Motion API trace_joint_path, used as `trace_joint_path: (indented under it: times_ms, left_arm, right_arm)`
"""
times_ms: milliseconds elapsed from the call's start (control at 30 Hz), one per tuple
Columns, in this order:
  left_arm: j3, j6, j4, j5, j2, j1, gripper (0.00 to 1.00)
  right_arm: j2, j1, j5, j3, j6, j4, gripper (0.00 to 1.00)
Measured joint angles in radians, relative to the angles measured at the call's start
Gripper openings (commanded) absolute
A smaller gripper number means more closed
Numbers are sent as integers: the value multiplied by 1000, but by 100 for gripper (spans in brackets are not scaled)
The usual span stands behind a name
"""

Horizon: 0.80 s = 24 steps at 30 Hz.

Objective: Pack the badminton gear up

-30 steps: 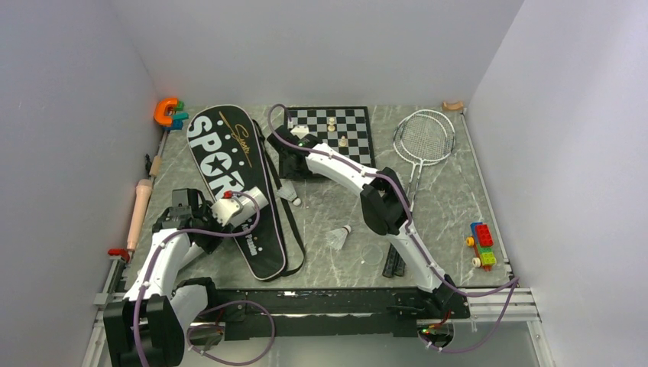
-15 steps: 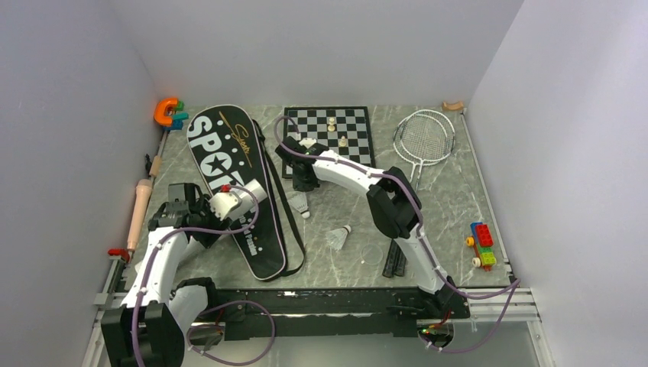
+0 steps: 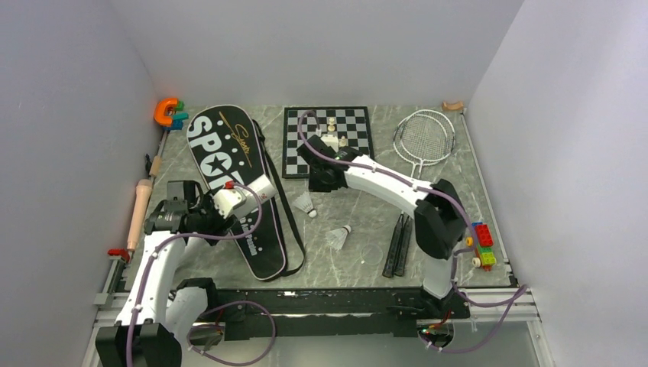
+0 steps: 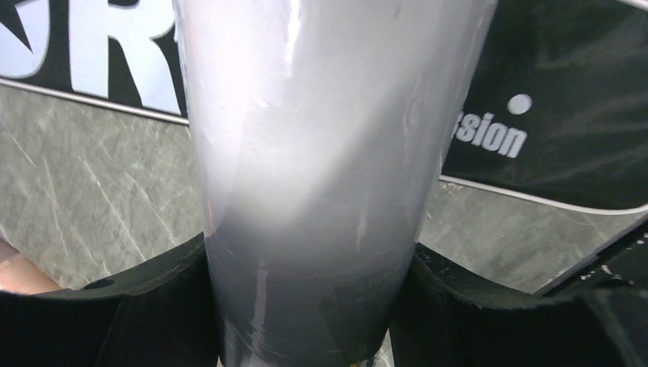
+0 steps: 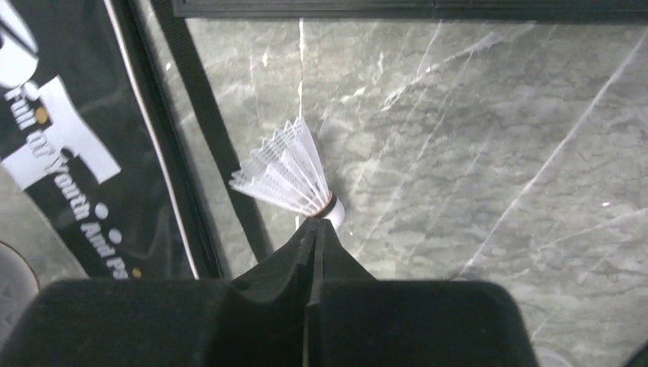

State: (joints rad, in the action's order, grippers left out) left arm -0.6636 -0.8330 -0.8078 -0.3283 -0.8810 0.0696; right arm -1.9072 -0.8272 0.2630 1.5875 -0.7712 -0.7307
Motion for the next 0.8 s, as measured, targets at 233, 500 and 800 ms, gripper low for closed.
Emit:
trace_joint_path:
  times_ms: [233, 500, 800]
  left_arm:
    - [-48, -21, -61, -92, 37, -2, 63]
    - [16, -42, -93, -117, 145, -2, 64]
    - [79, -93, -135, -120, 263, -2, 65]
  right_arm:
    - [43, 14, -35, 15, 18, -6, 71]
    - [-186, 15, -30, 207, 34, -35, 67]
    - [-276, 15, -52, 224, 35, -59, 53]
